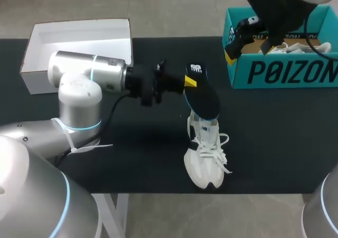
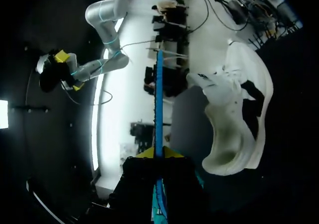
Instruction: Take the shoe out of the shoebox, open the shoe tongue, remove and reinsert the insole, then place the shoe into the shoebox
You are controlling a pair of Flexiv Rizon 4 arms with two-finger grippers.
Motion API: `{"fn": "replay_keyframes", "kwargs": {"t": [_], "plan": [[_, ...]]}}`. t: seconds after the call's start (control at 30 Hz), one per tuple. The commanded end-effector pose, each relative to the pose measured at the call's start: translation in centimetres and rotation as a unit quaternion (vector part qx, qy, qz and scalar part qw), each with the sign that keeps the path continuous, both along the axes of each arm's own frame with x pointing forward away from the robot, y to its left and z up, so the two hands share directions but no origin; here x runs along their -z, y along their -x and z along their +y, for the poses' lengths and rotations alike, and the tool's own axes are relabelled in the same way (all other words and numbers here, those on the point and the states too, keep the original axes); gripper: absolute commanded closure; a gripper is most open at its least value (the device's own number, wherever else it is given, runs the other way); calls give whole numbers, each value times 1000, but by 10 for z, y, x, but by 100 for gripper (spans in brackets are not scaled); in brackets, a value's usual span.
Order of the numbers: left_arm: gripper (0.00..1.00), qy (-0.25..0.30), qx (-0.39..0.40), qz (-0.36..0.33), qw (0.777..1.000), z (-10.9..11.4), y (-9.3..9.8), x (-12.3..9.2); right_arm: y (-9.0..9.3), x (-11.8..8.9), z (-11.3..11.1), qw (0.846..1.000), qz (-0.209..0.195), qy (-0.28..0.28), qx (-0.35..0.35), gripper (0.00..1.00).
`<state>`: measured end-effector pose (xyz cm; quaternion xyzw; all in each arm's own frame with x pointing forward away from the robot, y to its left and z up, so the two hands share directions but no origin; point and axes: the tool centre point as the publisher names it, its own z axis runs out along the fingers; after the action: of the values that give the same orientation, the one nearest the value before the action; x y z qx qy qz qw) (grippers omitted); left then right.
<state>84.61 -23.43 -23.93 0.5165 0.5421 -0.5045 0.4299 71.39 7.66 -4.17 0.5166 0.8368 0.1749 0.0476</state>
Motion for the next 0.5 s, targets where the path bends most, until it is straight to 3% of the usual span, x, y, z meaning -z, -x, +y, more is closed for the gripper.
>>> {"fn": "replay_keyframes", "kwargs": {"t": [0.03, 0.07, 0.27, 0.5], "plan": [[100, -1, 12, 128, 992, 1, -16, 4, -2, 0, 1, 1000, 2, 1, 0, 0], [100, 3, 14, 169, 986, 3, -17, 4, -2, 0, 1, 1000, 2, 1, 0, 0], [100, 8, 18, 270, 963, 8, -15, -5, -2, 0, 1, 1000, 2, 1, 0, 0], [100, 25, 14, 343, 939, 9, -14, -16, -2, 0, 1, 1000, 2, 1, 0, 0]]}}
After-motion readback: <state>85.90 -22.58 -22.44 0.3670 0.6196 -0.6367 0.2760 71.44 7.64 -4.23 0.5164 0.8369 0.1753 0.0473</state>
